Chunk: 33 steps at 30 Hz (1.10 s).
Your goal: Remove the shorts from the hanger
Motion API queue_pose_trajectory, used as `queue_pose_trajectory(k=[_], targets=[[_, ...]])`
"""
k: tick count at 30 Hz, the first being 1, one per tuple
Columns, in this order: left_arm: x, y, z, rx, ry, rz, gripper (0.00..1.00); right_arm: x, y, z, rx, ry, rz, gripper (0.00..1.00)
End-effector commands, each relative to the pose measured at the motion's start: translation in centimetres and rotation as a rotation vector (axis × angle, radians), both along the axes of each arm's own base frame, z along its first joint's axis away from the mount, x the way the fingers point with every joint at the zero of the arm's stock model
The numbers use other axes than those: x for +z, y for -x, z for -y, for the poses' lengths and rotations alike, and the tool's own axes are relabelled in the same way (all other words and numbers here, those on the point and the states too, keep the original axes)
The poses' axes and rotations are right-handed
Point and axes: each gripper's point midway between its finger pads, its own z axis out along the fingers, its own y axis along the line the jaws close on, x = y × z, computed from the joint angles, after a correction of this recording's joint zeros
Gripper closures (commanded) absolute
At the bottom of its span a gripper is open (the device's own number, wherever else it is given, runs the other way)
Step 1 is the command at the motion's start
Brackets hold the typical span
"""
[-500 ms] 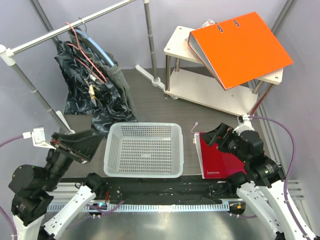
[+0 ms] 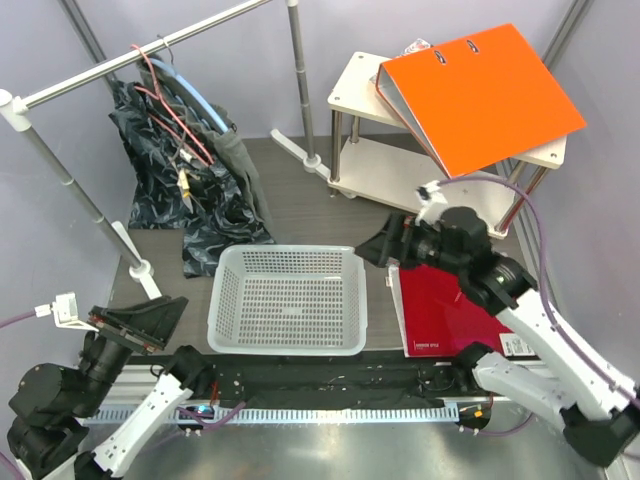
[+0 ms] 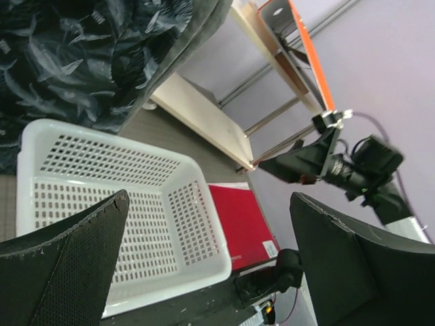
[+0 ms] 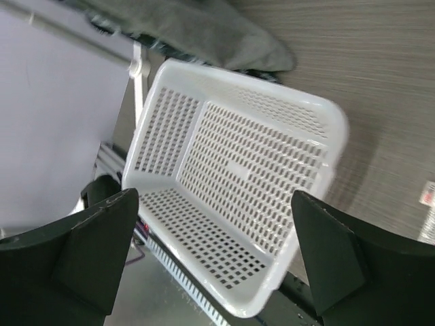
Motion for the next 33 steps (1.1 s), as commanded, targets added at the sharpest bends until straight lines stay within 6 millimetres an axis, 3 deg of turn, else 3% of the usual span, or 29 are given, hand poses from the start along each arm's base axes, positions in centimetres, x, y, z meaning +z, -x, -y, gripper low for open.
queue_pose_trajectory(k=[1, 3, 4, 5, 6, 7, 8, 9, 10, 11, 12, 13, 15, 16, 24, 25, 28, 33], targets=[[-1.7, -0.1, -0.4, 0.018, -0.054, -0.08, 0.0, 5.4, 1.2, -7.4, 0.166, 0.034, 0.186, 0.0], [-2.0, -0.1, -0.2, 0.008, -0.062, -0.095, 0.0, 5.5, 0.3, -8.7, 0.109, 0.119, 0.237, 0.0], [-2.1, 0.0, 0.0, -0.006, -0.061, -0.098, 0.0, 7.1, 0.6, -9.8, 0.116, 0.114, 0.269, 0.0], [-2.0, 0.1, 0.2, -0.016, -0.055, -0.101, 0.0, 6.1, 0.3, -11.5, 0.111, 0.173, 0.273, 0.0], [-2.1, 0.2, 0.4, -0.025, -0.048, -0.109, 0.0, 6.6, 0.4, -12.4, 0.121, 0.191, 0.293, 0.0], [-2.3, 0.2, 0.5, -0.033, -0.042, -0.118, 0.0, 8.6, 0.2, -13.4, 0.13, 0.191, 0.346, 0.0], [-2.4, 0.3, 0.7, -0.044, -0.036, -0.125, 0.0, 8.1, 0.2, -15.1, 0.16, 0.23, 0.362, 0.0], [-2.5, 0.4, 0.9, -0.052, -0.028, -0.132, 0.0, 8.4, -0.6, -15.6, 0.142, 0.253, 0.381, 0.0], [-2.4, 0.5, 1.2, -0.068, -0.007, -0.135, 0.0, 10.6, -1.4, -15.8, 0.125, 0.259, 0.433, 0.0], [-2.3, 0.7, 1.5, -0.087, 0.001, -0.136, 0.0, 9.7, -2.5, -16.9, 0.113, 0.308, 0.437, 0.0], [-2.2, 0.8, 1.6, -0.095, 0.011, -0.138, 0.0, 10.3, -3.4, -17.0, 0.081, 0.334, 0.461, 0.0], [-2.0, 0.9, 1.6, -0.1, 0.023, -0.136, 0.0, 12.9, -3.9, -17.3, 0.068, 0.315, 0.503, 0.0], [-1.9, 1.1, 1.6, -0.106, 0.024, -0.142, 0.0, 12.9, -5.0, -19.2, 0.094, 0.363, 0.554, 0.0], [-1.8, 1.3, 1.5, -0.106, 0.025, -0.146, 0.0, 14.9, -5.6, -19.5, 0.066, 0.342, 0.586, 0.0], [-1.8, 1.8, 1.9, -0.135, 0.04, -0.177, 0.0, 19.2, -9.0, -23.2, 0.054, 0.313, 0.712, 0.01], [-1.9, 1.9, 2.0, -0.141, 0.043, -0.179, 0.0, 20.1, -9.3, -23.2, 0.039, 0.301, 0.731, 0.07], [-1.6, 2.1, 1.9, -0.145, 0.062, -0.177, 0.0, 20.3, -10.7, -24.0, 0.025, 0.299, 0.764, 0.21], [-1.1, 2.6, 1.3, -0.139, 0.095, -0.155, 0.0, 19.7, -13.5, -24.2, -0.008, 0.304, 0.775, 0.3]])
